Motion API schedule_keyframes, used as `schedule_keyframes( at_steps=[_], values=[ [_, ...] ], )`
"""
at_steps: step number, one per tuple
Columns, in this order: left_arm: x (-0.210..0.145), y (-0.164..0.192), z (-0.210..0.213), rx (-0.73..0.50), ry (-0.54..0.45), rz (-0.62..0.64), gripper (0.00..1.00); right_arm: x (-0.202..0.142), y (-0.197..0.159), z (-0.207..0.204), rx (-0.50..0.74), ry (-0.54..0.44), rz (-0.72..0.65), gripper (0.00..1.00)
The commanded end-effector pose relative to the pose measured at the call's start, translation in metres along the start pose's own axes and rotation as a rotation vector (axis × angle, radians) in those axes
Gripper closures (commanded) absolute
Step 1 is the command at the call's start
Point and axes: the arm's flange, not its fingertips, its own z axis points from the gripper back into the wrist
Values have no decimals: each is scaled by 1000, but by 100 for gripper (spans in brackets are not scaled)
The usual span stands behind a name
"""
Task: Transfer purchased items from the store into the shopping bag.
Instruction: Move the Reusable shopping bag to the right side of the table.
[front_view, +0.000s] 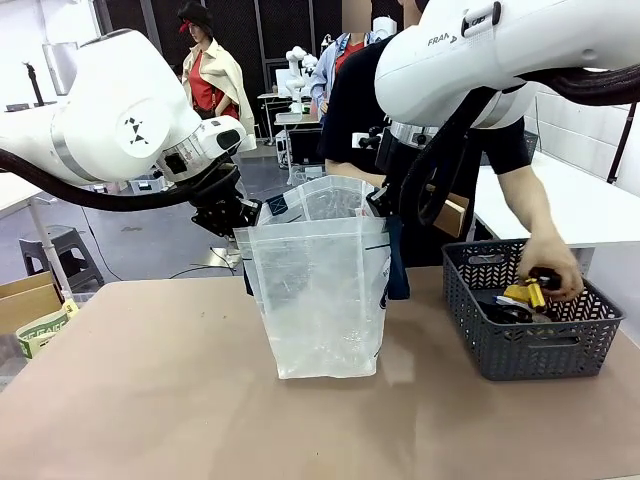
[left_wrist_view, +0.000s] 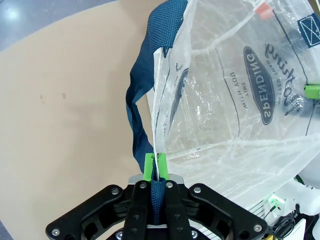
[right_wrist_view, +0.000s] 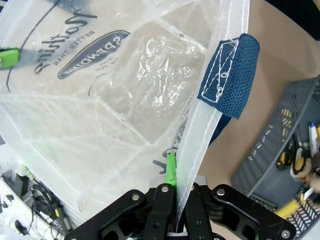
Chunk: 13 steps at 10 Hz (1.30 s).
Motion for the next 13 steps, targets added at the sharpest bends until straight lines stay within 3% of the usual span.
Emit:
schedule_keyframes(
  at_steps=[1, 13],
  values=[
    [-1, 3, 1, 6, -3, 15, 100, 0, -3, 1, -2, -1, -3, 100],
    [-1, 3, 1, 6, -3, 15, 100, 0, -3, 1, -2, -1, -3, 100]
  ],
)
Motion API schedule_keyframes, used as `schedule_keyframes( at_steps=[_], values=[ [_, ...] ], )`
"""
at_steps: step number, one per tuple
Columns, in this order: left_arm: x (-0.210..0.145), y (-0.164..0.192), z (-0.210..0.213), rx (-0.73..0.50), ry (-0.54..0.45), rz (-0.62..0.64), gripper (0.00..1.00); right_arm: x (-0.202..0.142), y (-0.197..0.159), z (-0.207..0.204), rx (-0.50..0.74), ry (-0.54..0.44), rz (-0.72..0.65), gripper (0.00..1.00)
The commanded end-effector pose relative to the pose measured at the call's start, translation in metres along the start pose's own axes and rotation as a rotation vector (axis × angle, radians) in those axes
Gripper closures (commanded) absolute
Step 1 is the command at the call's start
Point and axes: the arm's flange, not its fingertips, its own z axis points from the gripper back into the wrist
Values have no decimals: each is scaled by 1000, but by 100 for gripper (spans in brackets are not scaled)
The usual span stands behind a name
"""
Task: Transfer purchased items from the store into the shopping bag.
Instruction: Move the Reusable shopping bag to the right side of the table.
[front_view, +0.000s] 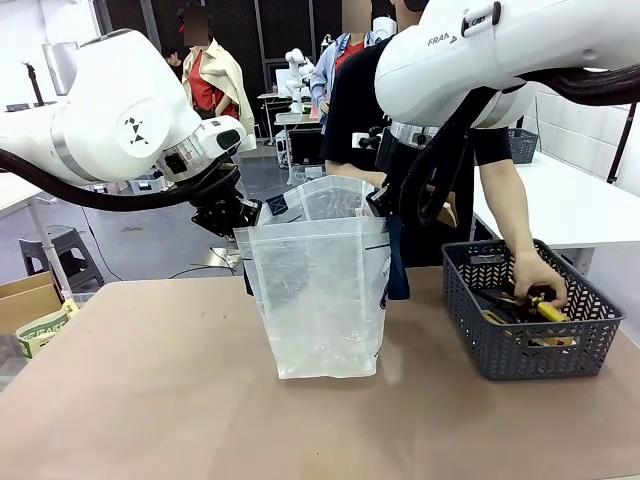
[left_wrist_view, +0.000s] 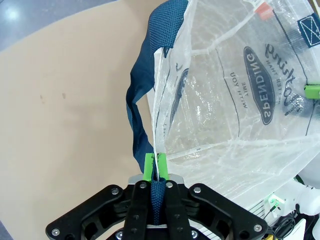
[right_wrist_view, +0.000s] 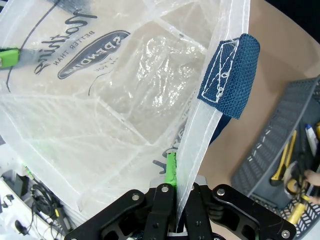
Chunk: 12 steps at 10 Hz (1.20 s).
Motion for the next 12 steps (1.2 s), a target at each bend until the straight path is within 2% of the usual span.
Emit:
schedule_keyframes(
  at_steps=[1, 12],
  values=[
    [-1, 3, 1, 6, -3, 15, 100, 0, -3, 1, -2, -1, -3, 100],
    [-1, 3, 1, 6, -3, 15, 100, 0, -3, 1, -2, -1, -3, 100]
  ],
)
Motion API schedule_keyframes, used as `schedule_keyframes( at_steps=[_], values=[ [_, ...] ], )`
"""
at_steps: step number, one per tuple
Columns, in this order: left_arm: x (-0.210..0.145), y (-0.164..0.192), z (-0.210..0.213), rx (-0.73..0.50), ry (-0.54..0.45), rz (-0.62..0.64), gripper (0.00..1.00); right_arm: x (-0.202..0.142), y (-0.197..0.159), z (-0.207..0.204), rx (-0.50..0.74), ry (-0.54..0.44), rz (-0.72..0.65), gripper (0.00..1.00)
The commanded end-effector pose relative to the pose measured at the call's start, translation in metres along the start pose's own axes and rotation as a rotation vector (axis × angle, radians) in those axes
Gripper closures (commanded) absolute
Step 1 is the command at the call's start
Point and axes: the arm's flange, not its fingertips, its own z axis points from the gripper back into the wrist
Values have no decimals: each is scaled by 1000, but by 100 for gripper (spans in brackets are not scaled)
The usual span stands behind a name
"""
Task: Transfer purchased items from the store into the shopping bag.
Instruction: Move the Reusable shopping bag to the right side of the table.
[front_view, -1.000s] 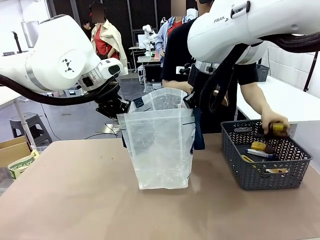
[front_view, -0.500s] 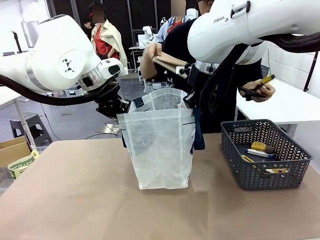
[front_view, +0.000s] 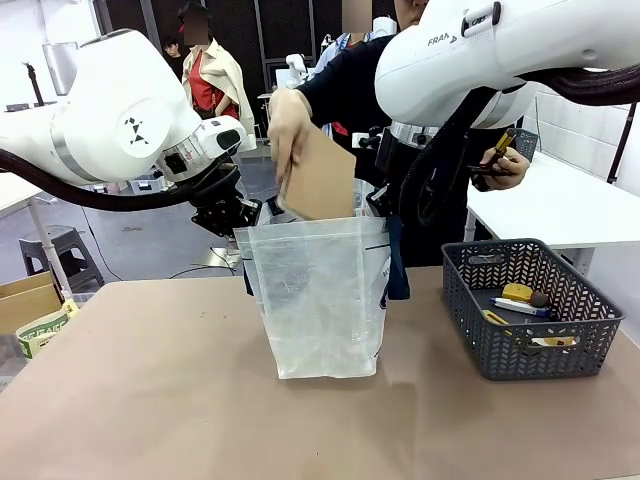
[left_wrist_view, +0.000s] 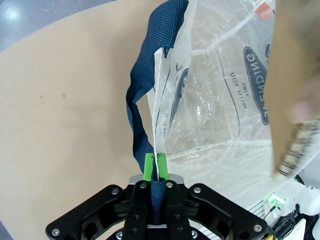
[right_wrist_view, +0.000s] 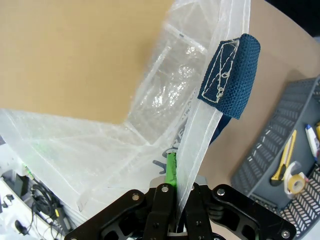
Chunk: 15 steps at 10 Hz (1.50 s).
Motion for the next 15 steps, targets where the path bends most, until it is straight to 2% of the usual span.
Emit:
schedule_keyframes(
  at_steps=[1, 15],
  values=[
    [-1, 3, 1, 6, -3, 15, 100, 0, -3, 1, -2, -1, -3, 100],
    [-1, 3, 1, 6, -3, 15, 100, 0, -3, 1, -2, -1, -3, 100]
  ],
)
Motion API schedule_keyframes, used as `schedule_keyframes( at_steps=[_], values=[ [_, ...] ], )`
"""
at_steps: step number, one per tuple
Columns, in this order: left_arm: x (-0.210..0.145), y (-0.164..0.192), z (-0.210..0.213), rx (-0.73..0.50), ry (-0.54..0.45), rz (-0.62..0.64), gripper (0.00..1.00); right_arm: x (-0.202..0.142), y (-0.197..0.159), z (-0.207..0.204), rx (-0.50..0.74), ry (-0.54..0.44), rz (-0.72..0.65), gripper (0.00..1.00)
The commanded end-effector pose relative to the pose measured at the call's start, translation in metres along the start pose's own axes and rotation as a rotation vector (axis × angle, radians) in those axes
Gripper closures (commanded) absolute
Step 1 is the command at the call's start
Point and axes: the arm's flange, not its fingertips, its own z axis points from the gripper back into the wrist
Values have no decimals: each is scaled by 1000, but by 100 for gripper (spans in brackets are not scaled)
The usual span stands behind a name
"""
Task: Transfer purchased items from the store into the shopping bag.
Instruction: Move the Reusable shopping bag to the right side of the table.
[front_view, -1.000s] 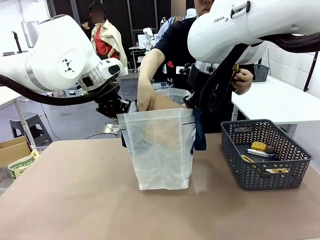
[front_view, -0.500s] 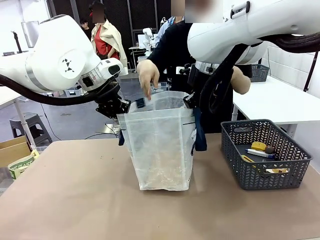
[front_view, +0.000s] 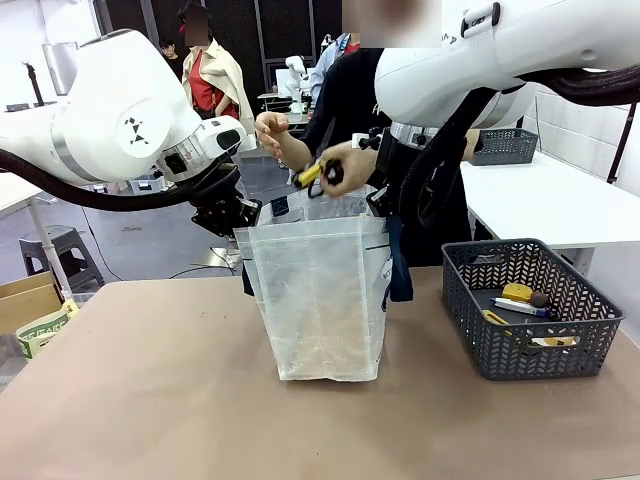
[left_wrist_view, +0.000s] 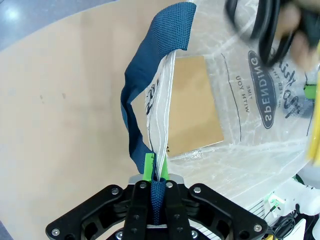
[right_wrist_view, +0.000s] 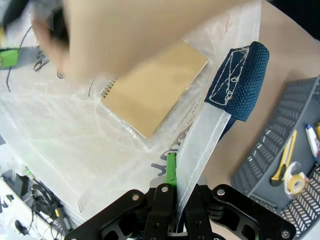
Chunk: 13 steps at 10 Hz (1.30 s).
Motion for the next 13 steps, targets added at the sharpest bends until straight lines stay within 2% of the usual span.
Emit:
schedule_keyframes(
  at_steps=[1, 13],
  values=[
    [-1, 3, 1, 6, -3, 15, 100, -1, -3, 1, -2, -2, -3, 100],
    [-1, 3, 1, 6, -3, 15, 100, -1, -3, 1, -2, -2, -3, 100]
  ],
)
